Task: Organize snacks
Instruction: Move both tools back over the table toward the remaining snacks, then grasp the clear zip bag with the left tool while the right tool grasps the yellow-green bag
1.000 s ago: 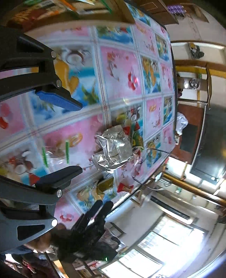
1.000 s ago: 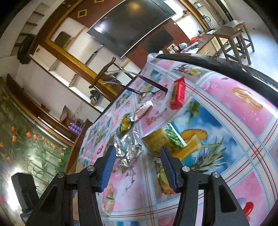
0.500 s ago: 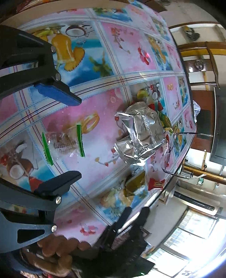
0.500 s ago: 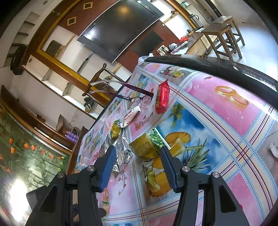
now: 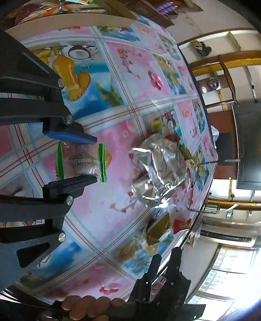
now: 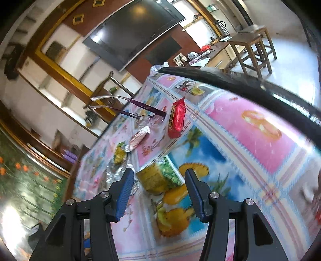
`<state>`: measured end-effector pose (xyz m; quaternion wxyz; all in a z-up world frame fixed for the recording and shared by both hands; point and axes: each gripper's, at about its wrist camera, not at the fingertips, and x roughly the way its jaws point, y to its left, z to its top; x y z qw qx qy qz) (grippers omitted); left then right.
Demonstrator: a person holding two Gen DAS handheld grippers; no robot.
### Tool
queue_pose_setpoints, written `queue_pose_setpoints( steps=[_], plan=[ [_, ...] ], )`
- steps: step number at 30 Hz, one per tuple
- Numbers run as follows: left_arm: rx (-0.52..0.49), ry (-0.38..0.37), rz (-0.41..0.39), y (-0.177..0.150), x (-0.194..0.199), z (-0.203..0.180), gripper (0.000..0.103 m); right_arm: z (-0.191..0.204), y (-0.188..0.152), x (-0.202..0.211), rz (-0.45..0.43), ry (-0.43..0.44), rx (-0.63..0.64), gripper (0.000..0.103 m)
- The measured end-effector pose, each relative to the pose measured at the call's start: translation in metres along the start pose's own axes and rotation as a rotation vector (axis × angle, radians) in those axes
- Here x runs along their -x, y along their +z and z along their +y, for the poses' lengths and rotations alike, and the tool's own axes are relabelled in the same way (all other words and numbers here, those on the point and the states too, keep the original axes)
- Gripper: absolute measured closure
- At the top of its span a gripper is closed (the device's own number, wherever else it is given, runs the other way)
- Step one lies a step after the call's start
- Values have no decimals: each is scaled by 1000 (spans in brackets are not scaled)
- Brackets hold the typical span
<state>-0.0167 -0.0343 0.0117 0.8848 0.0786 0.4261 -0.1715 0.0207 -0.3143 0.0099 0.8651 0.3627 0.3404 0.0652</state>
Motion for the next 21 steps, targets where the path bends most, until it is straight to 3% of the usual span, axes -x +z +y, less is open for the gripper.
queue_pose_setpoints(
  steps=[4, 9, 17, 21],
  plan=[
    [14, -17, 1, 0, 0, 3, 73, 8, 19, -25, 48, -26, 53, 46],
    [52, -46, 5, 1, 2, 11, 73, 22, 9, -45, 123, -15, 159, 46],
    [55, -55, 5, 0, 3, 9, 73, 62, -21, -53, 133, -185, 483, 46],
    [54, -52, 3, 0, 3, 9, 73, 56, -18, -53, 140, -172, 474, 54]
  ],
)
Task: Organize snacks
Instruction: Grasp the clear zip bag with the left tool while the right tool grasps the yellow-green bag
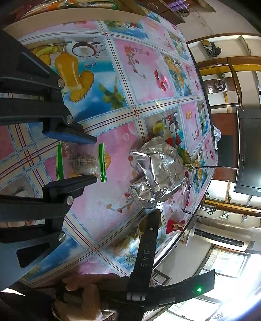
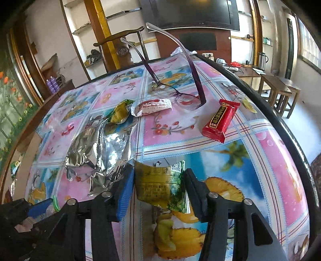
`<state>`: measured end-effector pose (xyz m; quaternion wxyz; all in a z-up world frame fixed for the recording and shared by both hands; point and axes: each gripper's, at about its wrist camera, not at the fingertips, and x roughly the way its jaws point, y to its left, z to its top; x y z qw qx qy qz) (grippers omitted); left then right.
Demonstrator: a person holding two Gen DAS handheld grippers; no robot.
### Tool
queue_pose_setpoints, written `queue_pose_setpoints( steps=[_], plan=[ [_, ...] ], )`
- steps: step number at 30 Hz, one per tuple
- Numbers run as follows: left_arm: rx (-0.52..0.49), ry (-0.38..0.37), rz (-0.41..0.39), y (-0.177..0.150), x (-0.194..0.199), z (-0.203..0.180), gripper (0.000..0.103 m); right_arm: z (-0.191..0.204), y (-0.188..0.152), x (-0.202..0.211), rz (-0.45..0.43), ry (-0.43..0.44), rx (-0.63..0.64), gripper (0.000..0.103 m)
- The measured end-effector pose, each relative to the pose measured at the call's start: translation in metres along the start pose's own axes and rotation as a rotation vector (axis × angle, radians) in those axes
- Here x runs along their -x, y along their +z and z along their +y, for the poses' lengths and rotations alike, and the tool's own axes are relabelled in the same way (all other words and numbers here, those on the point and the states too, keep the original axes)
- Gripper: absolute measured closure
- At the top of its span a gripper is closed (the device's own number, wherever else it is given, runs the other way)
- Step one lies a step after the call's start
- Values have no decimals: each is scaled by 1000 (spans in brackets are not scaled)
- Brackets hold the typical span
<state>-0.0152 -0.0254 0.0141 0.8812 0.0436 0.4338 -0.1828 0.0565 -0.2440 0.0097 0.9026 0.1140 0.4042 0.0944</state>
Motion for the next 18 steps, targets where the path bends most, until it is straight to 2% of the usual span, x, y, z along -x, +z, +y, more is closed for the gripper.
queue_pose_setpoints(
  steps=[4, 12, 18],
  plan=[
    [-2, 0, 0, 0, -1, 0, 73, 12, -3, 1, 11, -21, 48, 56],
    [0, -3, -2, 0, 0, 0, 73, 40, -12, 0, 31, -161, 174, 59],
    [3, -9, -10, 2, 1, 1, 73, 58, -18, 6, -8, -279, 254, 60]
  ],
)
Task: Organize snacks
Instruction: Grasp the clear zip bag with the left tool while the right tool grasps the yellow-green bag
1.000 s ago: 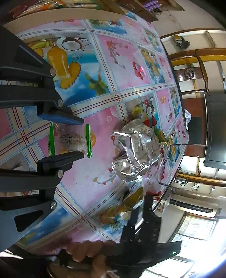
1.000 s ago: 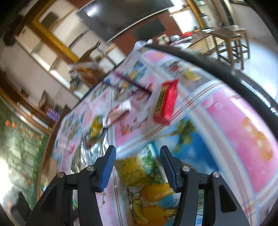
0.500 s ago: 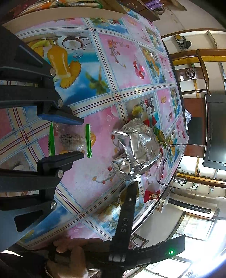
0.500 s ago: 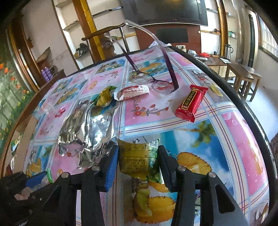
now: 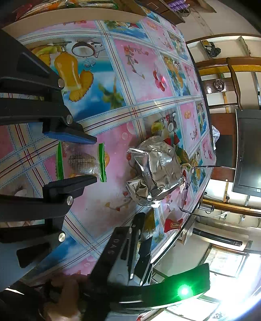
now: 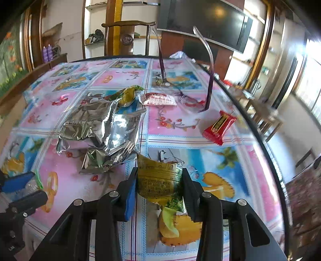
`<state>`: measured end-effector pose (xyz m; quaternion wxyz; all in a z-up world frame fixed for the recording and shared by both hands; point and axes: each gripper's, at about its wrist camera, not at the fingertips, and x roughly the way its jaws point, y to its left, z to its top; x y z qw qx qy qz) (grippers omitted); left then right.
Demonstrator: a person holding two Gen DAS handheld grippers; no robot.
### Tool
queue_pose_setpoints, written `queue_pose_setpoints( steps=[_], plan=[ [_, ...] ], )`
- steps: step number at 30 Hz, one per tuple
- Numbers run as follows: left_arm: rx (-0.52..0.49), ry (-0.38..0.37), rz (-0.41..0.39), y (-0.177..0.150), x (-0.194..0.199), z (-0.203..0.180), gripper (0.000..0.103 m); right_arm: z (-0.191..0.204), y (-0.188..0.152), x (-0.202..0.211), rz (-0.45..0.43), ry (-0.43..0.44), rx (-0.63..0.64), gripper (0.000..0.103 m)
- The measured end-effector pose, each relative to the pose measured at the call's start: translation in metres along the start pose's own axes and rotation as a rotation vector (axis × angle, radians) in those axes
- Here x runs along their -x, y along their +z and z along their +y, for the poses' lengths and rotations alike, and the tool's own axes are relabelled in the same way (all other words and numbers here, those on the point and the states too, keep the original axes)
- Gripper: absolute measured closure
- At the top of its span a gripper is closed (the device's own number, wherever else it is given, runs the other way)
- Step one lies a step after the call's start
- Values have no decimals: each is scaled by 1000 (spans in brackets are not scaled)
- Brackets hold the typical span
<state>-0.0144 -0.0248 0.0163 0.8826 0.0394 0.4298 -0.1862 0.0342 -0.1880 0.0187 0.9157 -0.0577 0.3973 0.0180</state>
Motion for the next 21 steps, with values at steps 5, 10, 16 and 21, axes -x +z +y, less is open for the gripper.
queue_pose_setpoints(
  steps=[5, 10, 16, 21],
  plan=[
    [10, -10, -14, 1, 4, 1, 73, 1, -8, 15, -34, -25, -15, 60],
    [11, -11, -29, 2, 7, 0, 73, 1, -10, 25, -70, -69, -29, 60],
    [22, -12, -44, 3, 9, 2, 73, 6, -12, 36, -115, -114, -21, 60],
    [16, -8, -50, 3, 10, 1, 73, 10, -12, 39, -137, -138, -6, 60]
  ],
)
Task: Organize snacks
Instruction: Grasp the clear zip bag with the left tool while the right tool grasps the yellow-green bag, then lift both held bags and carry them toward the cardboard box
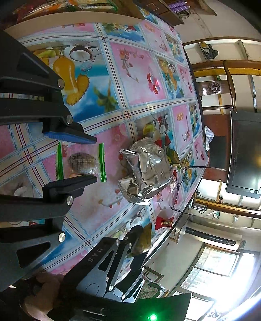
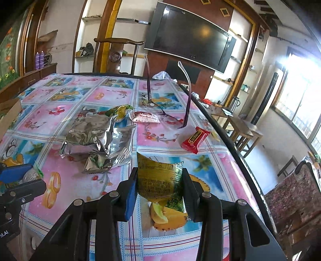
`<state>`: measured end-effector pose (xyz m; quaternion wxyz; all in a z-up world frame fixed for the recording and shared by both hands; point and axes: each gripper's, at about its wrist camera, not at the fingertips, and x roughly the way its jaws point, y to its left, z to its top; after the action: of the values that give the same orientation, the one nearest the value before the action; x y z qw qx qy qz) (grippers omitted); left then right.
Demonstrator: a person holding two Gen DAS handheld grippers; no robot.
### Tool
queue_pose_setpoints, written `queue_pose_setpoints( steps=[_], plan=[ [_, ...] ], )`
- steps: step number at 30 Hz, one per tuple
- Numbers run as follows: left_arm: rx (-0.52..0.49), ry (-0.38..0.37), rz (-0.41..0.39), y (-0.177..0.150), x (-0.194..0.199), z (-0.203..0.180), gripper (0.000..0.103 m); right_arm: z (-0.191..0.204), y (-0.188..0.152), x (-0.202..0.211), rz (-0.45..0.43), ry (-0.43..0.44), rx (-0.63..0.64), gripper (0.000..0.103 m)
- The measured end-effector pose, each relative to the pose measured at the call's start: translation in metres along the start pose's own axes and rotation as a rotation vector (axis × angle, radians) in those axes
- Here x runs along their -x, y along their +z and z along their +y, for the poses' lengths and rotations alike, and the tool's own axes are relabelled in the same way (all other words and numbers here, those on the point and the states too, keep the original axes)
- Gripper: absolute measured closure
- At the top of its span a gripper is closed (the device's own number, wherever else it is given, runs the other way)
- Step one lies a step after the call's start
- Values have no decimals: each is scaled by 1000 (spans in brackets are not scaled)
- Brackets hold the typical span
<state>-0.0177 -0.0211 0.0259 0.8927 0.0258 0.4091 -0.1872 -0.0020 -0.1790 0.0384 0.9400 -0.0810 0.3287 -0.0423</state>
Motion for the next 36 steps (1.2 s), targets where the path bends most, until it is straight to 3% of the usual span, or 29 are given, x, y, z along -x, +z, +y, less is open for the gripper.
queue_pose_setpoints(
  steps=[15, 20, 23, 30, 36],
  plan=[
    [1, -4, 4, -1, 0, -1, 73, -3, 0, 4, -18, -1, -15, 60],
    [9, -34, -13, 0, 5, -1, 73, -14, -3, 7, -13, 64, -97, 60],
    [29, -60, -12, 1, 8, 3, 73, -15, -7, 13, 4, 163, -160, 60],
    [85, -128, -36, 6, 20, 15, 73, -4, -5, 21, 6, 304, -219, 60],
    [112, -137, -79, 12, 34, 28, 73, 5, -3, 28, 1, 354, -226, 60]
  ],
)
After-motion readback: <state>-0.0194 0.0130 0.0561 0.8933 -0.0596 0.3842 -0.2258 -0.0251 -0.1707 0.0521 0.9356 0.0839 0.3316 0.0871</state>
